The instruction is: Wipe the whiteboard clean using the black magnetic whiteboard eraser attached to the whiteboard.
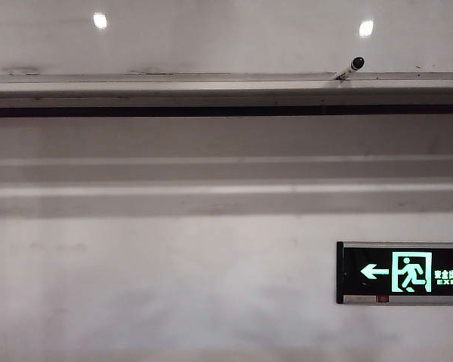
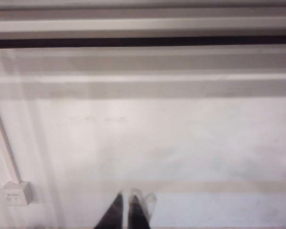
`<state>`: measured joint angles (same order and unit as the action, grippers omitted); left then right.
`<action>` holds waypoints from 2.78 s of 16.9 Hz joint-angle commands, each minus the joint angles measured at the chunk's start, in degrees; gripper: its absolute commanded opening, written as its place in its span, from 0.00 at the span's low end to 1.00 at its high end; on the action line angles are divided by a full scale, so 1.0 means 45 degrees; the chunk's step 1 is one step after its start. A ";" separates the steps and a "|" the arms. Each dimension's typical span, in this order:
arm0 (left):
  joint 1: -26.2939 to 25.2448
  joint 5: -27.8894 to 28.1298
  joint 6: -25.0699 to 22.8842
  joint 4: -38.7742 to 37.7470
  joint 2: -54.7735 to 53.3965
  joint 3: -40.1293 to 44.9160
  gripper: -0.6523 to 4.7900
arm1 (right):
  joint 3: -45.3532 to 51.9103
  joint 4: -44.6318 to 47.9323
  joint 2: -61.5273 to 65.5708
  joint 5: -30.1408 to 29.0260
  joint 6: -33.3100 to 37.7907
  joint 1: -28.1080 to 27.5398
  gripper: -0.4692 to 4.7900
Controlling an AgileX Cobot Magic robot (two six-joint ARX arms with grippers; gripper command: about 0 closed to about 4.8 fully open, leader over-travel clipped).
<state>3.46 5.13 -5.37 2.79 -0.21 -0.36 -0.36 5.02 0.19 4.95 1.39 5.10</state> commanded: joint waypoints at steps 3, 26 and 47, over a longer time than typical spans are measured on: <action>-0.0010 -0.0049 -0.0034 0.0146 0.0010 -0.0010 0.16 | -0.0024 0.0151 -0.0019 0.0005 0.0024 0.0010 0.08; -0.0010 -0.0044 0.1768 -0.5654 -0.8126 -1.5285 0.11 | -1.3682 -0.5212 0.6251 -0.0044 0.0874 0.0019 0.08; 0.1501 -0.2633 0.0529 -0.6926 -1.2123 -2.0225 0.11 | -2.2459 -0.8534 1.2818 -0.2793 0.0291 0.0024 0.08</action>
<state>10.17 -6.68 -2.96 -29.41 -54.94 -91.15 -101.06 -36.38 58.00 -7.64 3.29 5.13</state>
